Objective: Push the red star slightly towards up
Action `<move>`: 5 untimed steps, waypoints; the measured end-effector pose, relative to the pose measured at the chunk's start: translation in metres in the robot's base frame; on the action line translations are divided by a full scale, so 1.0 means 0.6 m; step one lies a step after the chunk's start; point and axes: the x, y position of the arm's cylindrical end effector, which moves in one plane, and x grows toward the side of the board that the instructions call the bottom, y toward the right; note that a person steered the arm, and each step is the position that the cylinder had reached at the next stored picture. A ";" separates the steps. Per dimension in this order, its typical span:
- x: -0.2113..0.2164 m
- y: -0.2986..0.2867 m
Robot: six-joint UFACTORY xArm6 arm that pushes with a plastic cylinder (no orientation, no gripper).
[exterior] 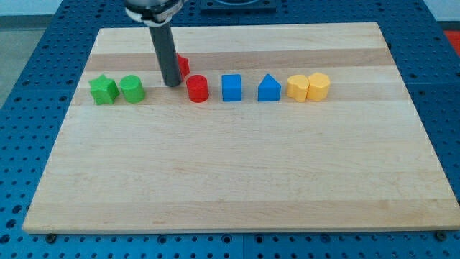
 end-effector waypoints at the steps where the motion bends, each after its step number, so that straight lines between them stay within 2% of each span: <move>1: -0.042 0.019; 3: -0.106 0.094; 5: -0.110 0.058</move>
